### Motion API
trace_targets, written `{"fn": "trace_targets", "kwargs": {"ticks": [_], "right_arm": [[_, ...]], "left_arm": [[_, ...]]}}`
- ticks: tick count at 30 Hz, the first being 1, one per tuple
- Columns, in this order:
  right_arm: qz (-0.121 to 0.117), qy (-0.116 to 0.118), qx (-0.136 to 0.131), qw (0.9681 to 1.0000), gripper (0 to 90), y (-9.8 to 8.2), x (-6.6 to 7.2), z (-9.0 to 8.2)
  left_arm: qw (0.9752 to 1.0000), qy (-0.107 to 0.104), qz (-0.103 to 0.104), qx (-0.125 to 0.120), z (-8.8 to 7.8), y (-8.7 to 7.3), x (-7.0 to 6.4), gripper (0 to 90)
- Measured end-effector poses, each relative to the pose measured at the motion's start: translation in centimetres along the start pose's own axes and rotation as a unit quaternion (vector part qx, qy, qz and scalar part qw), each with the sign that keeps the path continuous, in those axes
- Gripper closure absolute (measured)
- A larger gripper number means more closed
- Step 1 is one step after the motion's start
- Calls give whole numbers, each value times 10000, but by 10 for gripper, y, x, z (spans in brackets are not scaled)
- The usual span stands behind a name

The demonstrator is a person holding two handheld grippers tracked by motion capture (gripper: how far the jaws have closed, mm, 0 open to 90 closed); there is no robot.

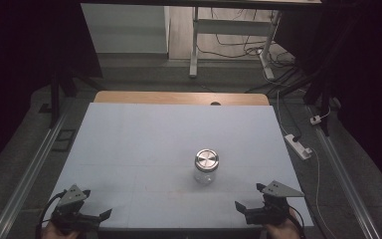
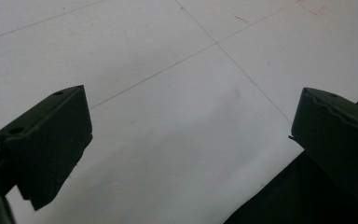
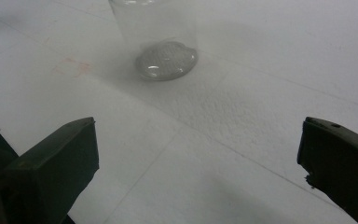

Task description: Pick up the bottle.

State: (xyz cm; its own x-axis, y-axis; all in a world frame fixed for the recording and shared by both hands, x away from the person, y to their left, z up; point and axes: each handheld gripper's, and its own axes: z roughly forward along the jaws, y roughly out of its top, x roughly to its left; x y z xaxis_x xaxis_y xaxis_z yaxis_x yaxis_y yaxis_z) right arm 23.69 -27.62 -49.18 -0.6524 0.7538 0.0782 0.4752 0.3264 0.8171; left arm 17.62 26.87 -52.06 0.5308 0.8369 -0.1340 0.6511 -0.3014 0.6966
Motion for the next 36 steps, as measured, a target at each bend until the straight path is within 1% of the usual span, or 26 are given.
{"fn": "trace_targets", "kwargs": {"ticks": [3,5,11,14,16,20,21,22,28,34,36], "right_arm": [[-86,27,34,10000,0,4,2,0],[-126,97,11,9999,0,6,3,2],[-170,513,85,9985,0,12,7,11],[-365,575,76,9976,0,15,11,15],[-424,600,115,9972,0,17,13,20],[-451,665,184,9966,0,19,14,29],[-451,665,184,9966,0,19,14,29],[-470,718,216,9961,0,20,15,31],[-551,750,150,9956,0,24,16,37],[-440,842,231,9952,0,31,17,46],[-464,849,243,9950,0,32,18,49]], "left_arm": [[10000,6,-3,-6,0,0,0,0],[10000,-4,-9,-5,0,0,0,0],[10000,-10,-11,-9,0,0,0,0],[10000,-12,-3,-5,0,0,0,0],[10000,-7,0,-8,0,0,0,0],[10000,-1,-18,-11,0,0,0,0],[10000,-1,-18,-11,0,0,0,0],[10000,4,-21,-8,0,0,0,0],[10000,16,-41,-8,0,0,1,0],[10000,-18,-69,2,1,1,2,0],[10000,-28,-76,9,1,1,2,0]]}}
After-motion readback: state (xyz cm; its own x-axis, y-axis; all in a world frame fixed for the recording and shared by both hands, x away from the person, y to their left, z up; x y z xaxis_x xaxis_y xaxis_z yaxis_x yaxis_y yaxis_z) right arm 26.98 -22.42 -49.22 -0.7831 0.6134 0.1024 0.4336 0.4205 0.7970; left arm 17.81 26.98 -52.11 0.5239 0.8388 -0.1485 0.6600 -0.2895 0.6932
